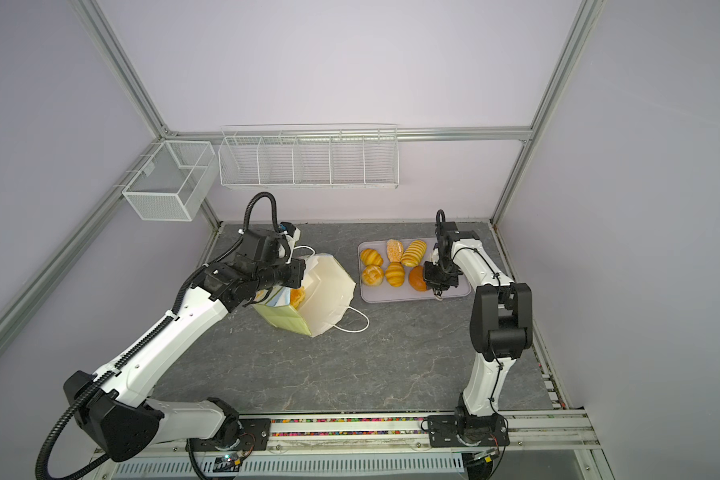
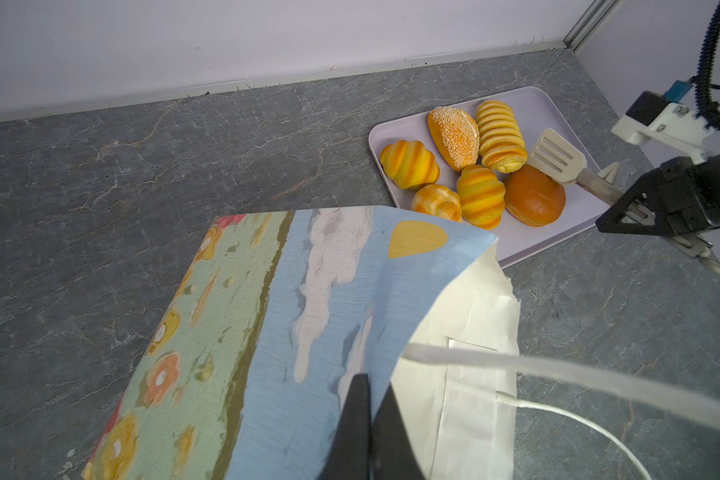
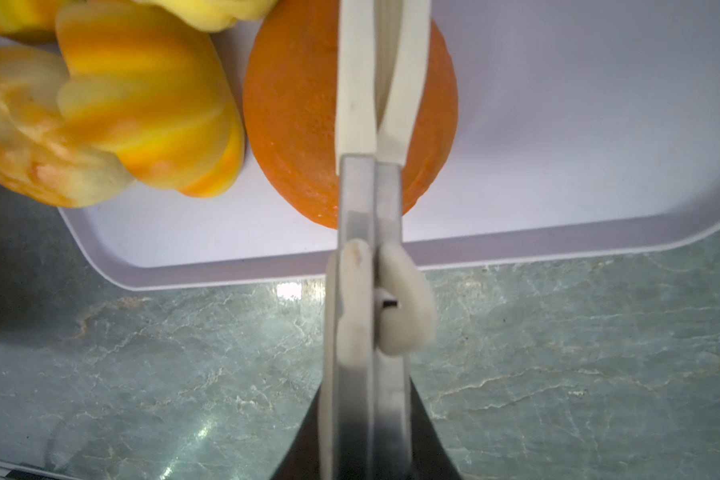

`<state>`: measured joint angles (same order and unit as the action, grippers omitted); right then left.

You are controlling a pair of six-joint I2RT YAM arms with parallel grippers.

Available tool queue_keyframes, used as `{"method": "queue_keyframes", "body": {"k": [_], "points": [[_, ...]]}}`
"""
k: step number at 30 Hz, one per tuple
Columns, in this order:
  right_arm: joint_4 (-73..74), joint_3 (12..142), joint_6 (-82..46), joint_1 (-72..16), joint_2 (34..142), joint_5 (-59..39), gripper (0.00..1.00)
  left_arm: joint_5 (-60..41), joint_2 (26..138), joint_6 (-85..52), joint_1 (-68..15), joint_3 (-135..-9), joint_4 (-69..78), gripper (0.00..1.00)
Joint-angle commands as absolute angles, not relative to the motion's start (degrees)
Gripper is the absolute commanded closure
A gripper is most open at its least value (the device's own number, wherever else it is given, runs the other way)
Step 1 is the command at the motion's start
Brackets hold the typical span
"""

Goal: Take the fake bread out of the paper bag
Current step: 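Open the tongs and lift them away from the tray with the right gripper, then move the tongs toward the paper bag held by the left gripper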

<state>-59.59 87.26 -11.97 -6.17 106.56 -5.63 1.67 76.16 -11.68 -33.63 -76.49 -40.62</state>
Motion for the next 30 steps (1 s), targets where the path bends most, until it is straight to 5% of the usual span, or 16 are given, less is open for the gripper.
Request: {"method": "queue_keyframes", "body": {"k": [1,17,30], "points": [[-63.6,85.4,-10.8,-6.9,104.2,-5.2,0.93,1.9,74.8,-11.2,-33.2,-76.4,-41.5,1.0],[-69.1,91.7,-10.6,-11.2,93.4,4.0,0.92,1.0,73.4,-6.8,-33.2,-75.9,-42.7,1.0],[-74.5,89.8,-21.3,-37.4,77.3,7.8,0.92,5.0,74.0,0.3,-33.5,-74.2,-41.7,1.0]]}}
